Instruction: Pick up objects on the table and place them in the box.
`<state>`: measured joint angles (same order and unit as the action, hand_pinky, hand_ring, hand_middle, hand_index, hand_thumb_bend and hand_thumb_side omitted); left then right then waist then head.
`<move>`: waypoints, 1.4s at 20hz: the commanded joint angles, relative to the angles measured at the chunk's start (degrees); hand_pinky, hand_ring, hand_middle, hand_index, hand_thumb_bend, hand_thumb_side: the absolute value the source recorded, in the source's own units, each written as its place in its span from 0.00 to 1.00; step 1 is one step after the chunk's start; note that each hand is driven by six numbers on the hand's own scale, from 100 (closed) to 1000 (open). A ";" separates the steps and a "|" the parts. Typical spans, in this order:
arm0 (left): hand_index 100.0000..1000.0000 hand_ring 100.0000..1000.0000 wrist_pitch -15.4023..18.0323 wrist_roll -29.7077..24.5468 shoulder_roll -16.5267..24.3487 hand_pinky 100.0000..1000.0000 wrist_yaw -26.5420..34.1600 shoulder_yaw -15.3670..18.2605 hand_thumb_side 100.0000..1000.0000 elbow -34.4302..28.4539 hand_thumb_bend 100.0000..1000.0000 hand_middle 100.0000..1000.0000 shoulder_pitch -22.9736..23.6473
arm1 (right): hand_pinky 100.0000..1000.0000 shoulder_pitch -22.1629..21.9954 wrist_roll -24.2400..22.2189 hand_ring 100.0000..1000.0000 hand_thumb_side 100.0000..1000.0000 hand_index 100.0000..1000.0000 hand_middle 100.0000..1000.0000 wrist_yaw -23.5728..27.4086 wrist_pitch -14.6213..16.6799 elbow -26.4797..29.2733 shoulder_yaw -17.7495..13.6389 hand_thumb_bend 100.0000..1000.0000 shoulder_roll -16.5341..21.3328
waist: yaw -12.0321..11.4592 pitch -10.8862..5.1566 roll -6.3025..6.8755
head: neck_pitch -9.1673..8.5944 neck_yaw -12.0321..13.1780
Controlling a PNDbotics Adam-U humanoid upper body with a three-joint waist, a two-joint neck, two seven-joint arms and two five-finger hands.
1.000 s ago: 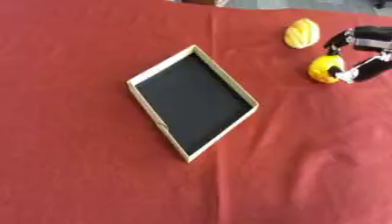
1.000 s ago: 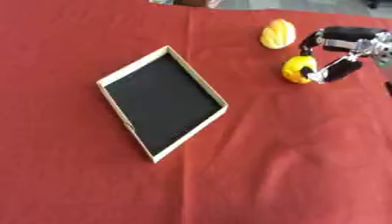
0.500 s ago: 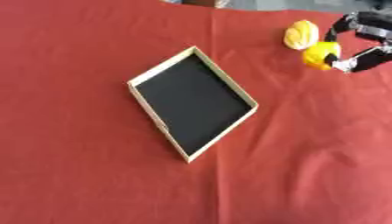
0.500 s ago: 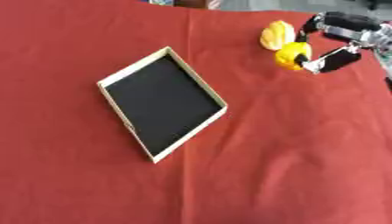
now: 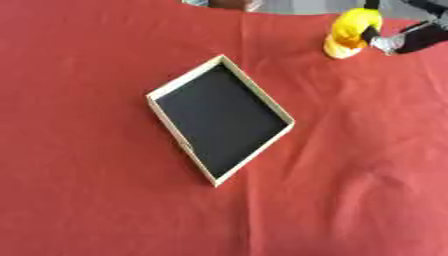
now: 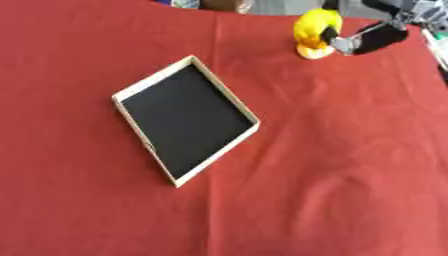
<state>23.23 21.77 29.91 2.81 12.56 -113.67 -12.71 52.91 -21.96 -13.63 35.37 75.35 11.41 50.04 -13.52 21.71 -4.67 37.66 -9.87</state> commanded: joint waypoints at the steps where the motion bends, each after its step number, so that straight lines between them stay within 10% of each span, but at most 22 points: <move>1: 0.87 0.67 0.32 -0.04 1.17 0.80 0.40 0.10 0.60 -0.93 0.00 0.82 -0.85 | 0.77 3.26 -2.63 0.56 0.15 0.45 0.33 3.18 -0.62 3.86 2.22 0.00 -1.72 | -0.31 -1.57 0.32 | -0.53 -0.58; 12: 0.87 0.67 0.62 0.48 0.95 0.80 0.69 0.20 0.59 -0.93 0.02 0.81 -1.54 | 0.77 7.47 -12.41 0.56 0.11 0.45 0.33 6.56 -1.37 7.59 9.13 0.00 -13.21 | -1.66 -1.96 0.44 | -0.68 -2.00; 28: 0.87 0.67 0.38 0.38 0.09 0.80 0.85 0.27 0.60 -0.93 0.01 0.82 -1.60 | 0.77 5.73 -20.42 0.57 0.11 0.46 0.34 -1.74 1.87 -1.04 9.56 0.00 -21.67 | -2.12 -1.26 0.36 | -1.40 -2.28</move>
<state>23.66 22.22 29.15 3.59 12.55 -113.67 -13.99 57.86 -36.21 -14.41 30.56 74.30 21.18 28.06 -15.55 21.49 -4.70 37.14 -12.19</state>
